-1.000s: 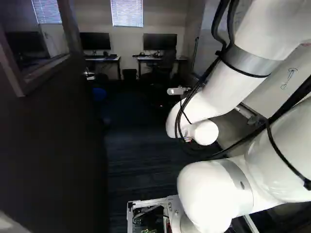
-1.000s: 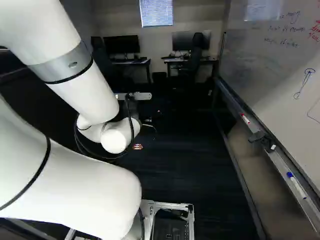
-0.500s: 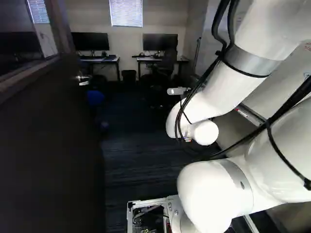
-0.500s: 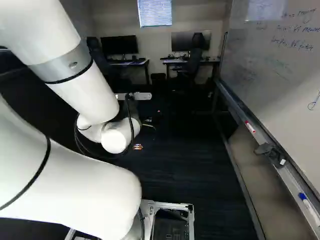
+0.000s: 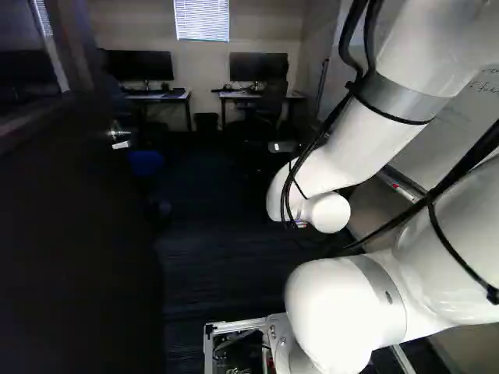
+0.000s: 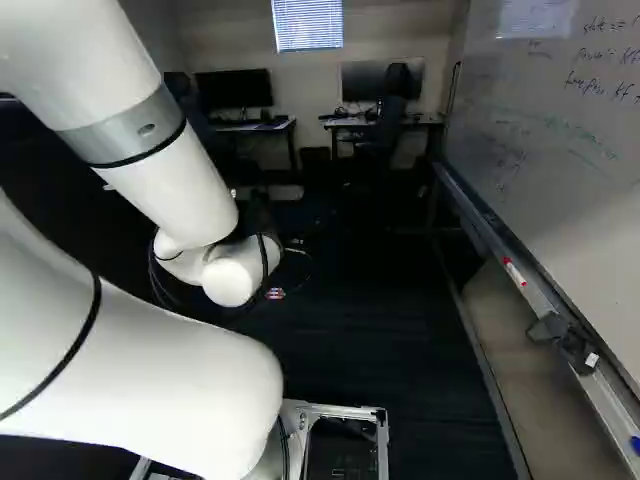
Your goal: Open the door and move inside
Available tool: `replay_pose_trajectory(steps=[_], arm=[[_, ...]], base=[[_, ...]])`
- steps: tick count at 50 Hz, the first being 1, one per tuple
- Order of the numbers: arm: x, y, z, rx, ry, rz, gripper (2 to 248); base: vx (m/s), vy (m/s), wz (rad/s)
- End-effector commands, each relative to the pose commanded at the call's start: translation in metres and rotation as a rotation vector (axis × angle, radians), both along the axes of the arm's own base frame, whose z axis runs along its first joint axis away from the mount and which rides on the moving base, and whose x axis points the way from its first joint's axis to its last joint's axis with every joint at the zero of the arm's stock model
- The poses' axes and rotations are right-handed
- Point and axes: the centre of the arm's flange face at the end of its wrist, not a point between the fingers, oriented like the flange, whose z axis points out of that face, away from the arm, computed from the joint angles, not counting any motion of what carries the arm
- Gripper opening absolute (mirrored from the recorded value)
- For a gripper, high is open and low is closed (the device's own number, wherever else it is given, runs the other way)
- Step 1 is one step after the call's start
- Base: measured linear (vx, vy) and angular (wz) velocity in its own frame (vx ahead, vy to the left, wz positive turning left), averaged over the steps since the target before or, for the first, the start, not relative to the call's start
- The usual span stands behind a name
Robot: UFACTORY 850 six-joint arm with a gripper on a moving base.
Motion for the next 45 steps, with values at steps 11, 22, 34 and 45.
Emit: replay_pose_trajectory(steps=[11, 22, 34, 45], arm=[[0.0000, 0.0000, 0.0000, 0.000, 0.000, 0.000, 247], [0.0000, 0.0000, 0.0000, 0.000, 0.000, 0.000, 247], [0.0000, 0.0000, 0.0000, 0.000, 0.000, 0.000, 247], [0.0000, 0.0000, 0.0000, 0.000, 0.000, 0.000, 247]], base=[[0.203, 0.002, -0.012], [0.214, 0.002, -0.021], [0.221, 0.005, -0.022], [0.219, 0.005, -0.013]])
